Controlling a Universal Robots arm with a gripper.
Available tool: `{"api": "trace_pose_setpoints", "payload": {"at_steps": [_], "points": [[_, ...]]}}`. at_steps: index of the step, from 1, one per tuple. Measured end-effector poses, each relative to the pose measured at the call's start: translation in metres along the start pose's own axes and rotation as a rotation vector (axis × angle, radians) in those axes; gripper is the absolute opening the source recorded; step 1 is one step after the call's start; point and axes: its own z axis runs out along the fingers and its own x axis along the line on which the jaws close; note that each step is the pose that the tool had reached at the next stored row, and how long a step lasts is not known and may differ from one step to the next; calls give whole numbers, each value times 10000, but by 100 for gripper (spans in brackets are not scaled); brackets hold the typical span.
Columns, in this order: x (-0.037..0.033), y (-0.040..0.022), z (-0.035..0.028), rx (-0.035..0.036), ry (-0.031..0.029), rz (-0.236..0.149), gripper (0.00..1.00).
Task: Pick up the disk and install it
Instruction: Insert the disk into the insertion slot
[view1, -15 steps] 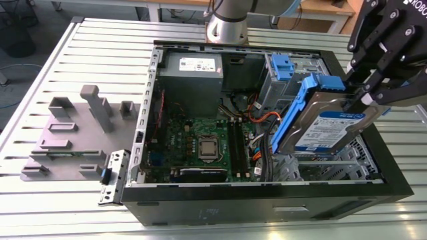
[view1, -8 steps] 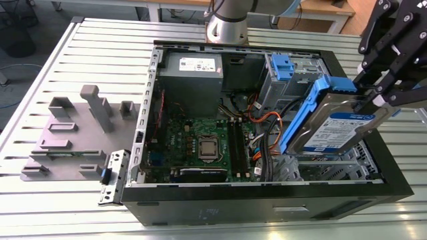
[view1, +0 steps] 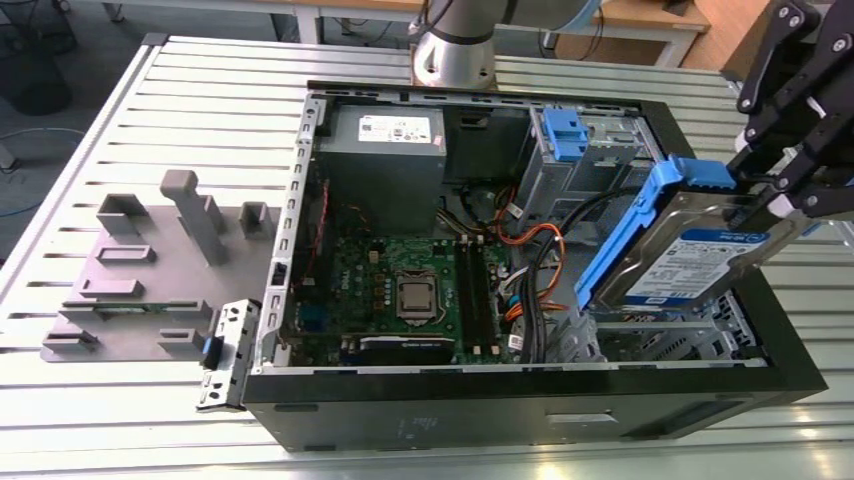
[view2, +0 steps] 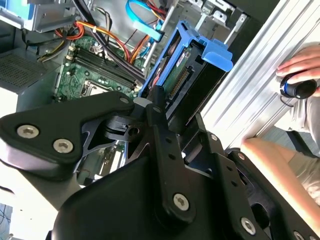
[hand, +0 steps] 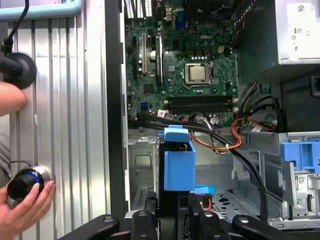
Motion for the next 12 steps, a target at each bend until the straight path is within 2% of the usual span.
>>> {"api": "trace_pose_setpoints", "payload": {"at_steps": [12], "points": [[-7,-134,37,-7,16,-493,35]]}}
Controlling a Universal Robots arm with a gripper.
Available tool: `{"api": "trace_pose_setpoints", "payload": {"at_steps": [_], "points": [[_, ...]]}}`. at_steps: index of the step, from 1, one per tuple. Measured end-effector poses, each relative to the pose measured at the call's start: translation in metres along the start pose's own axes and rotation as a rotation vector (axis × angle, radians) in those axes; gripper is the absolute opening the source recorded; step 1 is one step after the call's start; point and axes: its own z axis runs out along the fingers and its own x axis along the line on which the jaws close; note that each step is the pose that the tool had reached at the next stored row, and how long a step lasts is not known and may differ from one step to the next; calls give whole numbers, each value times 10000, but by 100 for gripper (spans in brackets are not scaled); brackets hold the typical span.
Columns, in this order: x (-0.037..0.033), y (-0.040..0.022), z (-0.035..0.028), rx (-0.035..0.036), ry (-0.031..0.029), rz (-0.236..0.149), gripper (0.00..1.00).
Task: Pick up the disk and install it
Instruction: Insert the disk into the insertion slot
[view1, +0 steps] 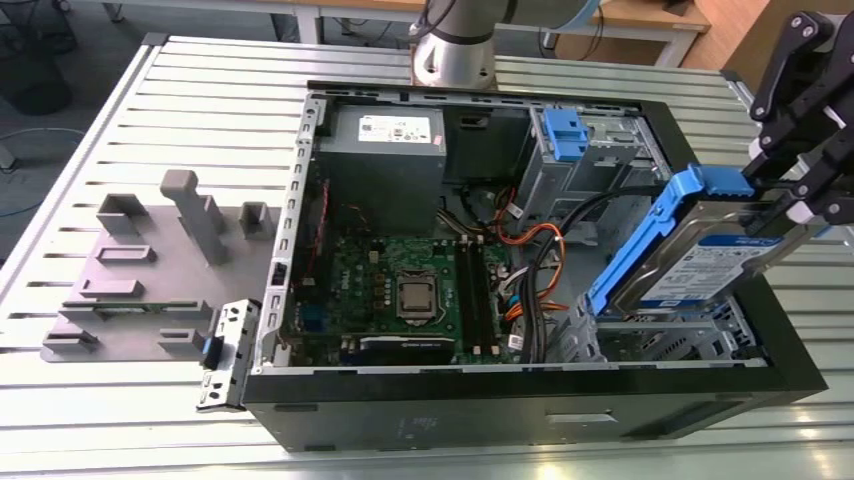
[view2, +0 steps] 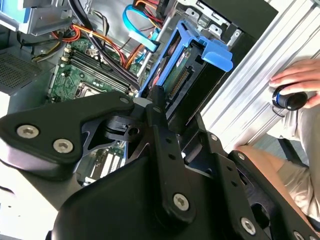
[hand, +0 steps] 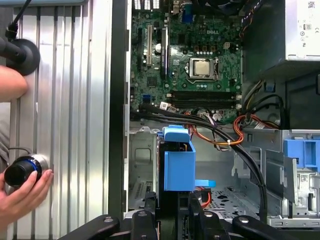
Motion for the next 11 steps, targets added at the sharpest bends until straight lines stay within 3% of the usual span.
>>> {"api": "trace_pose_setpoints", "payload": {"at_steps": [11], "points": [[-1,-32,20,-1,2,-24,35]]}}
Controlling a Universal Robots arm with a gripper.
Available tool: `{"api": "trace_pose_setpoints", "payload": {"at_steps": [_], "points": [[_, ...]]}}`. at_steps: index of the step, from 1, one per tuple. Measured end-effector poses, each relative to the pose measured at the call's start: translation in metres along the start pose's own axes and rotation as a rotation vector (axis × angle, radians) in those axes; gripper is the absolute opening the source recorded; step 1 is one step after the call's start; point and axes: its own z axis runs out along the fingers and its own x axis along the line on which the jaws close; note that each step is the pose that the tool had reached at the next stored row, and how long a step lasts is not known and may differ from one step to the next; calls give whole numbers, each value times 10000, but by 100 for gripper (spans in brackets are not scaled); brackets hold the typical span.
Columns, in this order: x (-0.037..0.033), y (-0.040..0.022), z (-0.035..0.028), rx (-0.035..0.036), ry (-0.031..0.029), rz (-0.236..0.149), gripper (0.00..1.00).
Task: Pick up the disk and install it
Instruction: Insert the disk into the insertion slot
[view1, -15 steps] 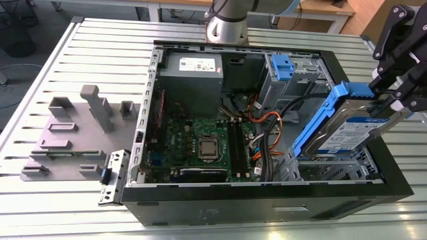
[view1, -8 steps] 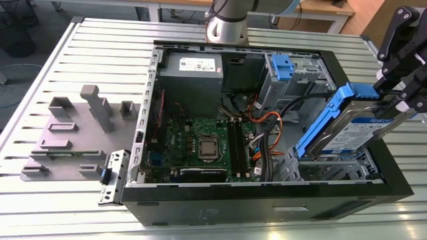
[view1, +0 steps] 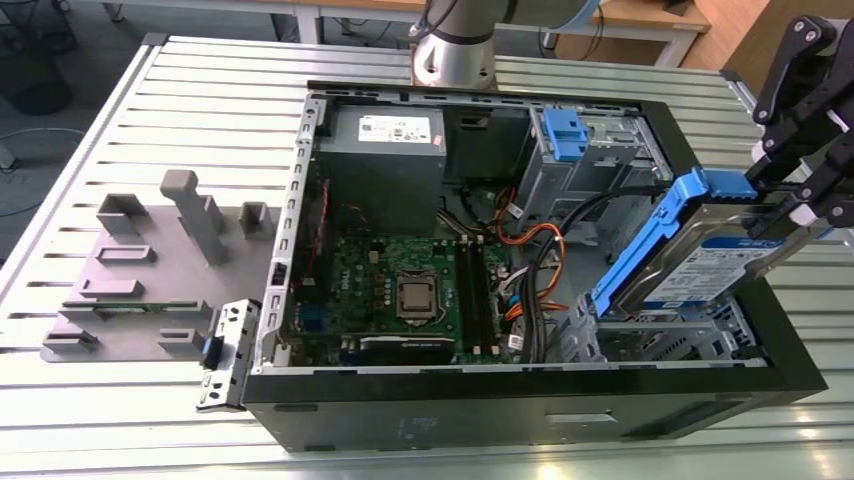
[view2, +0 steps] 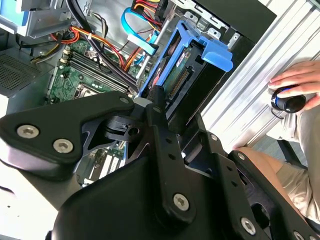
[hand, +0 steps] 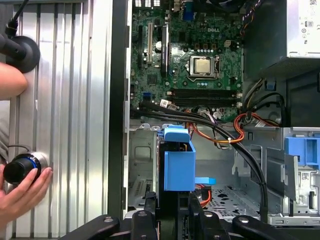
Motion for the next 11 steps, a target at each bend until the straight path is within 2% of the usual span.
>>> {"api": "trace_pose_setpoints", "payload": {"at_steps": [11], "points": [[-19,-1,22,0,-2,0,35]]}}
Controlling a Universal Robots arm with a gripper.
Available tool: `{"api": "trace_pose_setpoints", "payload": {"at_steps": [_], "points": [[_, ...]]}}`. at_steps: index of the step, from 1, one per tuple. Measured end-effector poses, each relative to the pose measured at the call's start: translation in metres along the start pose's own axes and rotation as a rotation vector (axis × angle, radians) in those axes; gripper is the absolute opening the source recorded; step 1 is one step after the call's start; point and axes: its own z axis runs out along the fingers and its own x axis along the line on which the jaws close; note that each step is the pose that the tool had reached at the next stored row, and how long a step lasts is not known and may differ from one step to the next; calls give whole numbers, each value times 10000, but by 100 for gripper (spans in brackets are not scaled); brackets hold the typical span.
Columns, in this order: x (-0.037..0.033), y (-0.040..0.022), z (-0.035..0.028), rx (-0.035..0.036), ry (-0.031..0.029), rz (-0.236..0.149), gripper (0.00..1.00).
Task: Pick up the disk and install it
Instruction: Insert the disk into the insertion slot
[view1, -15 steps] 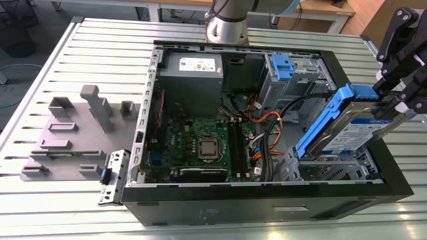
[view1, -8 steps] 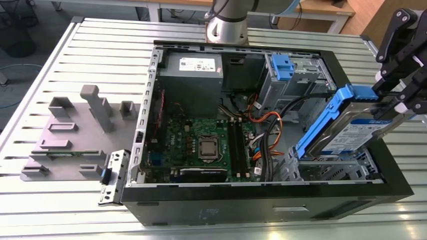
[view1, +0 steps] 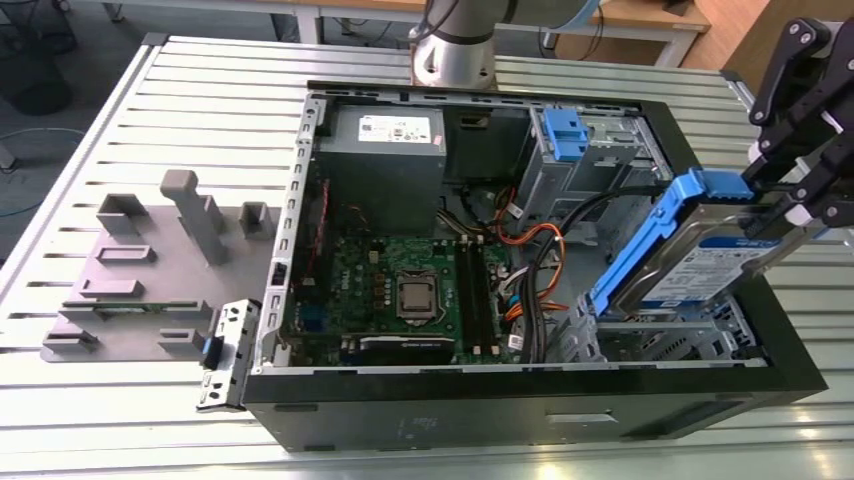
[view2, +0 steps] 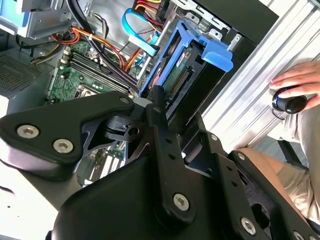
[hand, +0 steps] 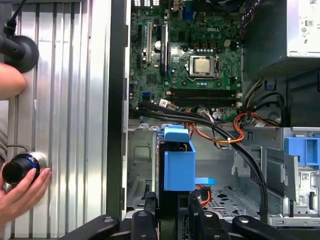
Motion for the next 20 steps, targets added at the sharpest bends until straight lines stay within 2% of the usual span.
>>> {"api": "trace_pose_setpoints", "payload": {"at_steps": [5,12,20], "points": [[-13,0,14,0,0,0,35],[-13,-2,66,0,1,5,35],[-13,-2,72,2,-2,113,35]]}}
